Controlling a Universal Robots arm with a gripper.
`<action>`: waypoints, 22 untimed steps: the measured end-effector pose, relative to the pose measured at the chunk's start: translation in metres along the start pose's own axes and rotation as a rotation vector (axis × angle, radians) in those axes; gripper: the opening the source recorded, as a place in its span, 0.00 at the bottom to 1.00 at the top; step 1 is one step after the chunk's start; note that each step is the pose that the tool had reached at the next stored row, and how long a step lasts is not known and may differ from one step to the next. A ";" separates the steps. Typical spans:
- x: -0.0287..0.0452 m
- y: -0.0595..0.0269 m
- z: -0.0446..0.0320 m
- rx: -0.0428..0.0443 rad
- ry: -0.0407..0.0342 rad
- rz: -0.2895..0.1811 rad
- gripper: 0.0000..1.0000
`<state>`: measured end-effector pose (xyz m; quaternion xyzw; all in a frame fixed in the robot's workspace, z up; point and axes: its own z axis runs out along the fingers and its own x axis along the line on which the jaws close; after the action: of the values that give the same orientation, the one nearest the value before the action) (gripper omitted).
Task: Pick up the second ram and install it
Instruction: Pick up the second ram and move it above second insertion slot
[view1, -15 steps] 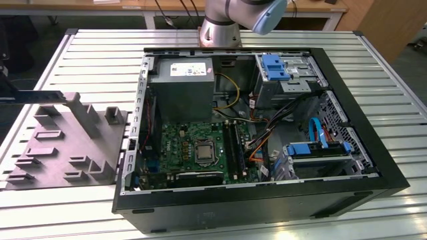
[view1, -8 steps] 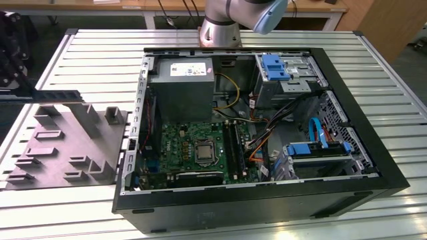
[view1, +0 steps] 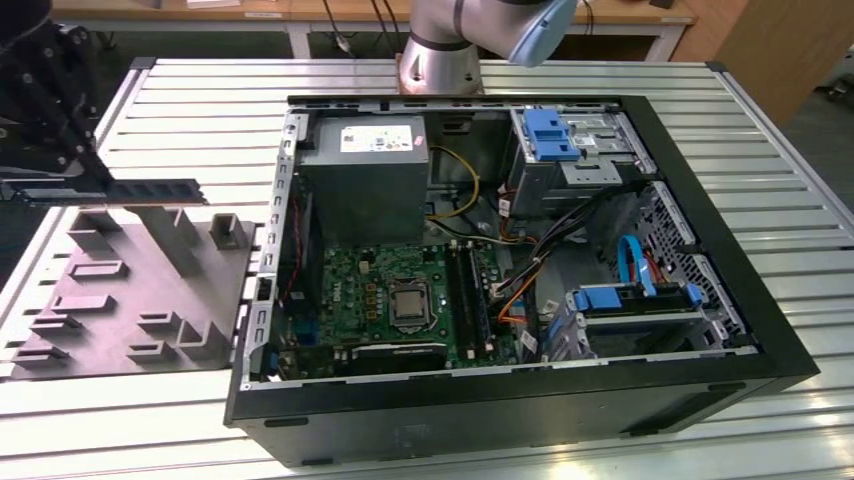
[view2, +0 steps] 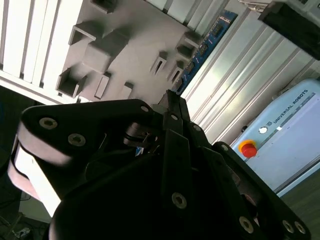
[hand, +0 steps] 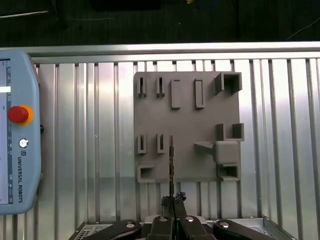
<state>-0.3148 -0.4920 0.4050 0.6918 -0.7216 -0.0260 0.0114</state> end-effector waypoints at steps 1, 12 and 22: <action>-0.0001 -0.0037 -0.0002 -0.0001 0.0001 0.000 0.12; -0.0019 -0.0450 -0.0023 0.0000 0.0000 0.000 0.12; -0.0038 -0.0886 -0.0046 -0.0001 0.0000 -0.002 0.12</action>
<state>-0.2260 -0.4920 0.4049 0.6924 -0.7209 -0.0260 0.0114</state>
